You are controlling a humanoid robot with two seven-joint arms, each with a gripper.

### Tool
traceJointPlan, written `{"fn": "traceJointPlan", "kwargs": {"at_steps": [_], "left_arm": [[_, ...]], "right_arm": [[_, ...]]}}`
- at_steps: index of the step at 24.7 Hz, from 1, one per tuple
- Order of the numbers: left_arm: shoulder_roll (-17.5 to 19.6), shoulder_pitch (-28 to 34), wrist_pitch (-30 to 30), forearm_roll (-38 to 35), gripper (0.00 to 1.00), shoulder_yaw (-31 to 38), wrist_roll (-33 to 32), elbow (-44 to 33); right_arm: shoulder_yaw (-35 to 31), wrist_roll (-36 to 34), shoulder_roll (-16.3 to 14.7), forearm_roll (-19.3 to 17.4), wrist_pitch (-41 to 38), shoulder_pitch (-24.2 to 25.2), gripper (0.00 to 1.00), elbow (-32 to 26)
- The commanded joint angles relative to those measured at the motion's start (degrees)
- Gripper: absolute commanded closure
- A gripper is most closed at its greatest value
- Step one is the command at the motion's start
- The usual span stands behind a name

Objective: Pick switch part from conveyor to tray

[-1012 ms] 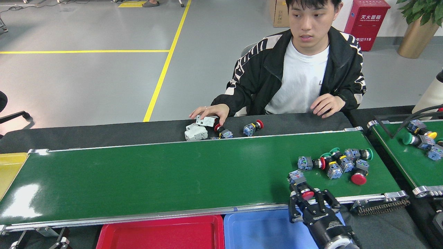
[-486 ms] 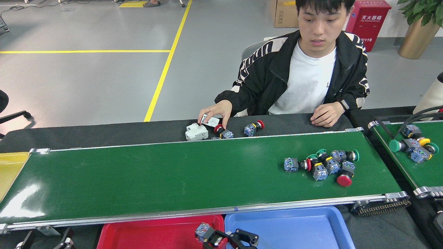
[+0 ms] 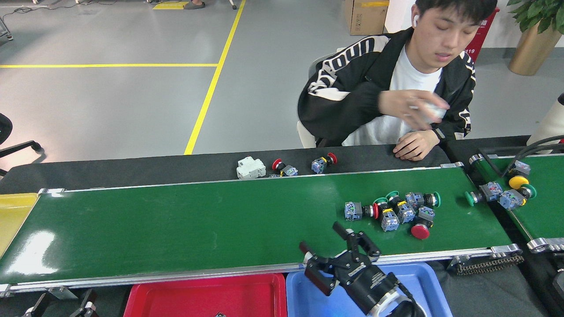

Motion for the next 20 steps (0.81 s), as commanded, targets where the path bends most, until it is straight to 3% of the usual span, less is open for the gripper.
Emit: {"fn": "traceJointPlan", "kwargs": {"at_steps": [1, 5, 10, 16, 20], "left_arm": [[0.8, -0.5, -0.2, 0.3, 0.00, 0.2, 1.1, -0.8], [2.4, -0.6, -0.4, 0.3, 0.00, 0.4, 1.1, -0.3], [3.7, -0.9, -0.2, 0.4, 0.00, 0.6, 1.1, 2.5], [4.6, -1.2, -0.4, 0.4, 0.00, 0.2, 1.1, 2.6], [5.2, -1.3, -3.1, 0.5, 0.00, 0.5, 1.3, 2.7]], "right_arm": [[-1.9, -4.2, -0.6, 0.1, 6.2, 1.1, 0.00, -1.2], [-2.9, -15.8, -2.8, 0.6, 11.2, 7.9, 0.00, -1.7], [-2.9, -16.6, -3.2, 5.0, 15.3, 15.2, 0.00, -4.6], [-2.1, -9.2, -2.8, 7.5, 19.5, 14.1, 0.00, -4.5], [-0.9, -5.2, -2.5, 7.6, 21.5, 8.9, 0.00, -3.5]]}}
